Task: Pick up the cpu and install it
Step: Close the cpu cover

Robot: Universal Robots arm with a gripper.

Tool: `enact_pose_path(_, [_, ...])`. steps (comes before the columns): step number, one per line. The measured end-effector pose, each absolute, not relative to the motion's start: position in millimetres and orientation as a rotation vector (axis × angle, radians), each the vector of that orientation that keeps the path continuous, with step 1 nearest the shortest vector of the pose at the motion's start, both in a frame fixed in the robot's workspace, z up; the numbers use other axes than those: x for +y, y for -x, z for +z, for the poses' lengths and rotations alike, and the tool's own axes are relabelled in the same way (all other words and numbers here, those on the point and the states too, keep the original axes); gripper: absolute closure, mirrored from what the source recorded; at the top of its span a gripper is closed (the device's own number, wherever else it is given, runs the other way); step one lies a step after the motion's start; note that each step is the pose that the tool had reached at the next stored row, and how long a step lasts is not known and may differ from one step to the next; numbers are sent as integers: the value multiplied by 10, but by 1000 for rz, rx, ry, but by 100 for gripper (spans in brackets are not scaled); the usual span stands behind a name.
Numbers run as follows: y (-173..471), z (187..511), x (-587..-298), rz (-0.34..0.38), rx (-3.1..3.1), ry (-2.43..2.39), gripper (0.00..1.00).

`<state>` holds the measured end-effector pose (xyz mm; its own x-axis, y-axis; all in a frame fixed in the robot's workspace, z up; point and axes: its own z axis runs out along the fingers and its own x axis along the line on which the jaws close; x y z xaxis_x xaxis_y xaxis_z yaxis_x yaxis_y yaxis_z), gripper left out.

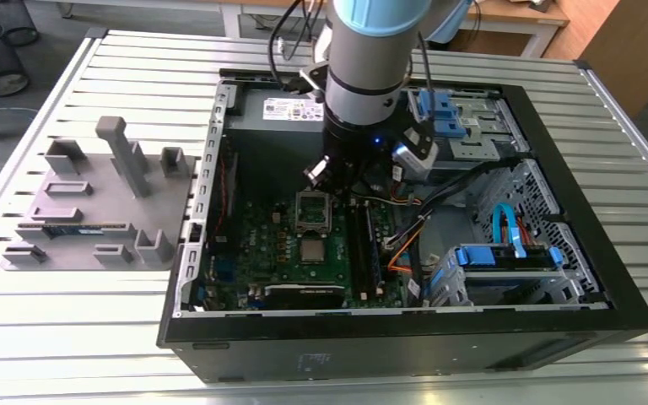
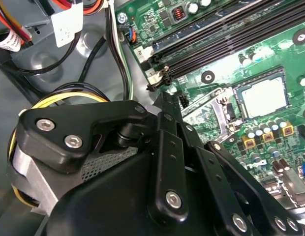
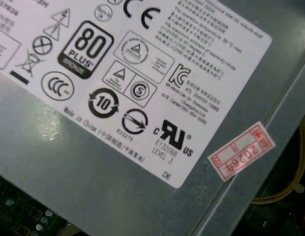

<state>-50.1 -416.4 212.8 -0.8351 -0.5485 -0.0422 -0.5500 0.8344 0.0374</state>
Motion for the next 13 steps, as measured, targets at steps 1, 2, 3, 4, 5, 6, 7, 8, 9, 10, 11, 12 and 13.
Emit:
enact_pose_path(1, [502, 2122, -4156, 76, 2980, 893, 89])
enact_pose_path(2, [502, 2115, -4149, 77, 2979, 893, 89])
enact_pose_path(3, [502, 2108, -4141, 77, 2979, 893, 89])
enact_pose_path(4, [502, 2101, -4135, 78, 2978, 893, 89])
enact_pose_path(5, [503, 2096, -4129, 78, 2978, 894, 89])
enact_pose_path(6, [507, 2090, -4126, 79, 2977, 894, 89])
enact_pose_path(7, [516, 2087, -4125, 78, 2977, 895, 89])
enact_pose_path(8, [528, 2087, -4125, 78, 2977, 896, 89])
enact_pose_path(9, [542, 2087, -4125, 78, 2976, 896, 89])
enact_pose_path(10, [557, 2086, -4125, 78, 2976, 897, 89])
enact_pose_path(11, [572, 2086, -4125, 78, 2975, 898, 89])
enact_pose_path(12, [587, 2086, -4125, 78, 2974, 900, 89])
enact_pose_path(13, [599, 2089, -4125, 78, 2973, 901, 89])
